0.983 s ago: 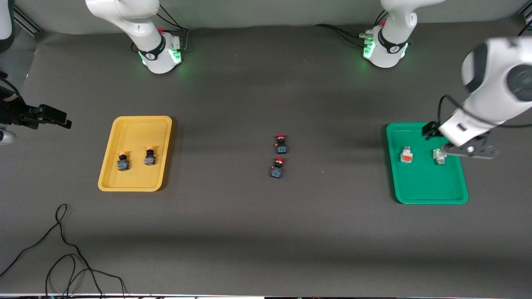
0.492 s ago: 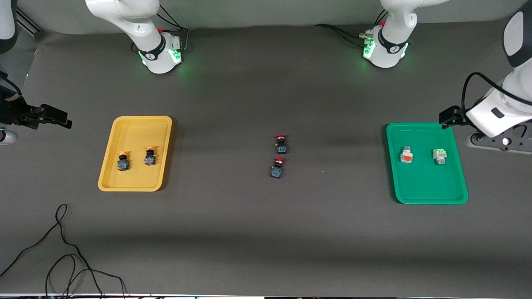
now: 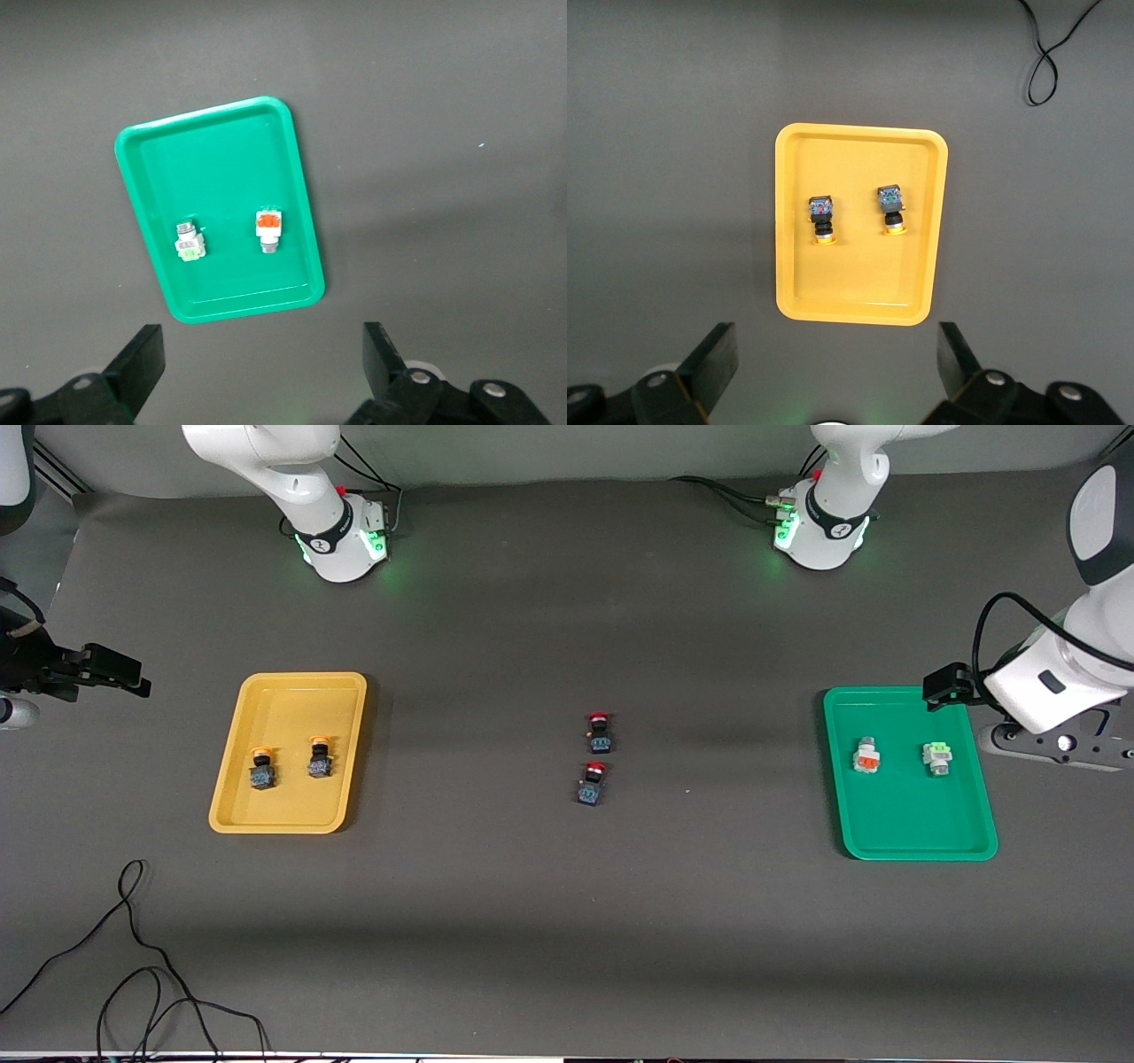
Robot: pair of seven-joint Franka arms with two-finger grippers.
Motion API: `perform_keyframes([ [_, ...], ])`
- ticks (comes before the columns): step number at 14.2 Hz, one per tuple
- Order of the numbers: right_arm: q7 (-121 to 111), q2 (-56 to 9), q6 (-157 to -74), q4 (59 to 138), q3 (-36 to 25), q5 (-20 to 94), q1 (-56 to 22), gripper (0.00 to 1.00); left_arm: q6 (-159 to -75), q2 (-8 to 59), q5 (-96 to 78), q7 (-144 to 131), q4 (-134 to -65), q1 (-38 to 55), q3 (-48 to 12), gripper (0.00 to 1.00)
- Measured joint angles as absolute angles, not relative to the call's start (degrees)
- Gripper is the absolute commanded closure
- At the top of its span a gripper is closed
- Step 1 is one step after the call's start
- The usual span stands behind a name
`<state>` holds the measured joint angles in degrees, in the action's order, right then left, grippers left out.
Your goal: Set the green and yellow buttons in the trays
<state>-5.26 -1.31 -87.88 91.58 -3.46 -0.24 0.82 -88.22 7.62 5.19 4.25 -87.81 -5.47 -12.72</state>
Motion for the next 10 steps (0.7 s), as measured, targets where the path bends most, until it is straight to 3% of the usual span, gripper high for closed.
perform_keyframes([
  [4, -5.3, -1.3, -87.9, 91.6, -3.5, -0.2, 0.8, 0.0, -88.2, 7.4, 5.0, 4.2, -87.9, 0.1, -6.8, 0.0],
  [10, -5.3, -1.3, -87.9, 91.7, -3.5, -0.2, 0.8, 0.0, -88.3, 7.5, 4.9, 4.2, -88.8, 0.5, -6.0, 0.0],
])
